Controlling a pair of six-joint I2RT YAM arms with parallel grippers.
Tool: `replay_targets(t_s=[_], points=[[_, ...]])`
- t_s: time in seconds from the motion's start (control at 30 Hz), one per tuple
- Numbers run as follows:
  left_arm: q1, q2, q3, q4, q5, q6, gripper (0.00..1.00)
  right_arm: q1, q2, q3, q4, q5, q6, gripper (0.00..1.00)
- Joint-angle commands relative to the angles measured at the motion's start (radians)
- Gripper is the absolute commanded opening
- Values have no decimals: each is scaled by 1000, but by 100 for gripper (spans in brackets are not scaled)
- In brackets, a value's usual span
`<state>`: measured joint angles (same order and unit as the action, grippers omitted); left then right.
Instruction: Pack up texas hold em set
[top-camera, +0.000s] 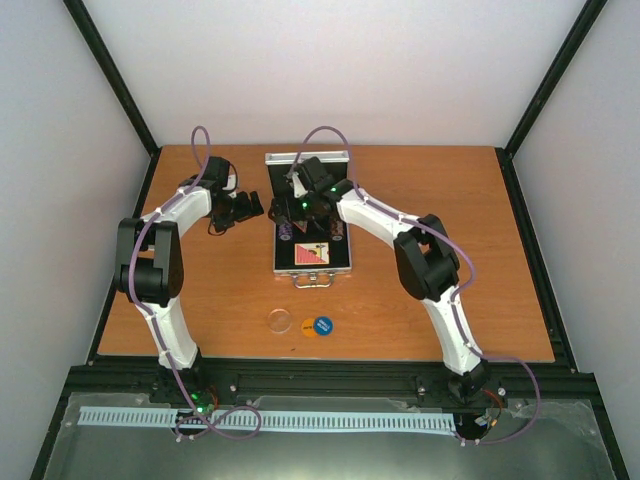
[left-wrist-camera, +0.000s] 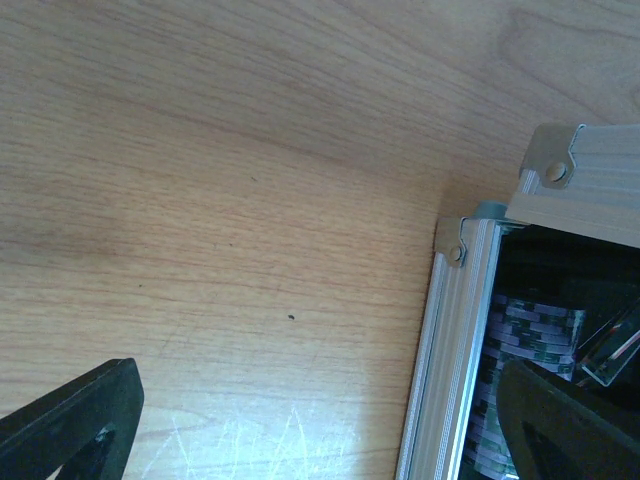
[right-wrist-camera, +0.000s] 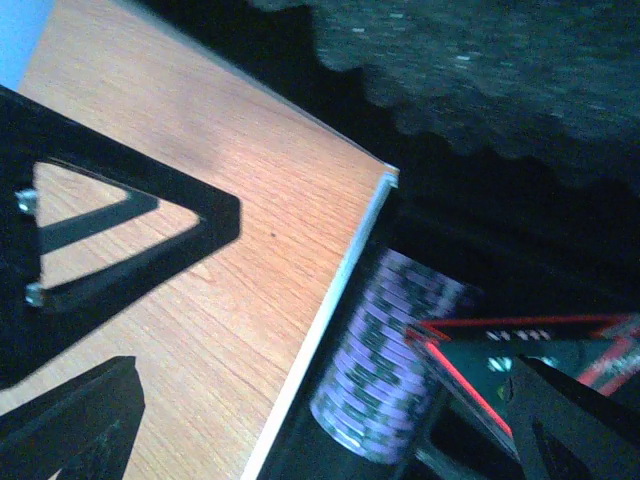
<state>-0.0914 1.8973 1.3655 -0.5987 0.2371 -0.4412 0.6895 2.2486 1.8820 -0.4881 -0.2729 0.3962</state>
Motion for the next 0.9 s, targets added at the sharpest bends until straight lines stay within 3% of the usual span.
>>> replay_targets(t_s=[0.0,0.33,0.87], points=[[5,22,13,9,6,8,100,-4,46,43,69,-93,-14,100],[5,29,16,7,8,8,100,-5,155,148,71,-121,-16,100],[5,43,20,4,3,10,100,-8,158,122,-112,166,-30,100]])
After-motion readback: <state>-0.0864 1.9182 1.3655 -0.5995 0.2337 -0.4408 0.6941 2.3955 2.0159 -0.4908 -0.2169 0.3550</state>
